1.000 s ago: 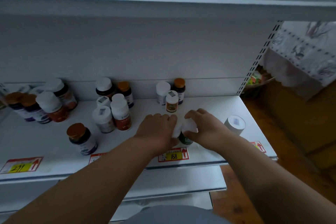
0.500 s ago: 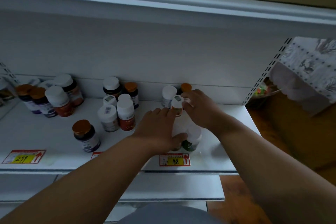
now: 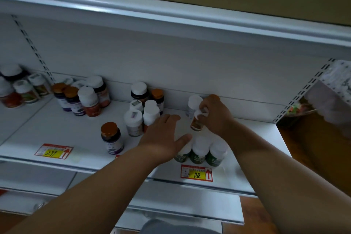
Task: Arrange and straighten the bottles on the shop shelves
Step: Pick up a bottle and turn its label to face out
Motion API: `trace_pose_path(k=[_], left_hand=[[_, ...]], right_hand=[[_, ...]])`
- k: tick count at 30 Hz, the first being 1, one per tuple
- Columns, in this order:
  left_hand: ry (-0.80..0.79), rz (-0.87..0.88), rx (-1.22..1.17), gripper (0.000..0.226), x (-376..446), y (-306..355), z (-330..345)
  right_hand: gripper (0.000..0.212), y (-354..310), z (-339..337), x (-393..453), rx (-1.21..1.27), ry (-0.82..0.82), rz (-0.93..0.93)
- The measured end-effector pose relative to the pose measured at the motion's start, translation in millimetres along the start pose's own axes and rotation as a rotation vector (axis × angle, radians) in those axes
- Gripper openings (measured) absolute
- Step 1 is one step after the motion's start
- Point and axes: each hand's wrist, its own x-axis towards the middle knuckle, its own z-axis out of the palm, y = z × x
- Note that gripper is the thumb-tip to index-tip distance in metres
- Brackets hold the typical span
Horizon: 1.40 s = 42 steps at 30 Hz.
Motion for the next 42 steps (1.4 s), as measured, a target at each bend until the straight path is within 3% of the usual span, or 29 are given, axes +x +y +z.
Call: trace_pose_path(k=[4,8,13,16,22,27,35,42], left_hand=[[0.097,-0.079,-0.193,0.075,0.2,3.0,-7.2],[0.185,-0.099,-0.346,0.078,-19.1,13.3,-16.1],[0.237,0.039,-0.398,0.049,-75.6,20.5,-27.3],[0.26,0.009,-0.433,0.034,-109.4,12.2,-38.2],[0.361,-0.043,-0.382,0.029,-170.9,-37.5,-69.7],[0.33,-0.207,-0.317,0.052,-213.3,-127.1,-103.4],[0.233,-0.265,-0.069,0.058,-260.8,-281.6,-215.0],[0.22,-0.286,0.011,0.068,-218.8,-377.6,-250.9]], right_hand=[[0.016,-25.4,-22.5,-19.8,0.306,0.124,-0.032],[0.006,-58.3,-31.0,-43.6,0.772,0.025,-0.055],[0.007,-89.5,-12.1,-69.9,0.726,-0.024,-0.142],[0.013,-114.2,5.5,-87.4,0.714,-0.073,-0.236],[0.013,-189.8,54.9,-99.4,0.854,-0.238,-0.328],[0.023,-268.6,114.9,-85.2,0.804,-0.288,-0.378],[0.024,-429.1,216.1,-60.6,0.785,-0.329,-0.354],[0.026,-473.9,256.2,9.1,0.705,-0.214,-0.272]])
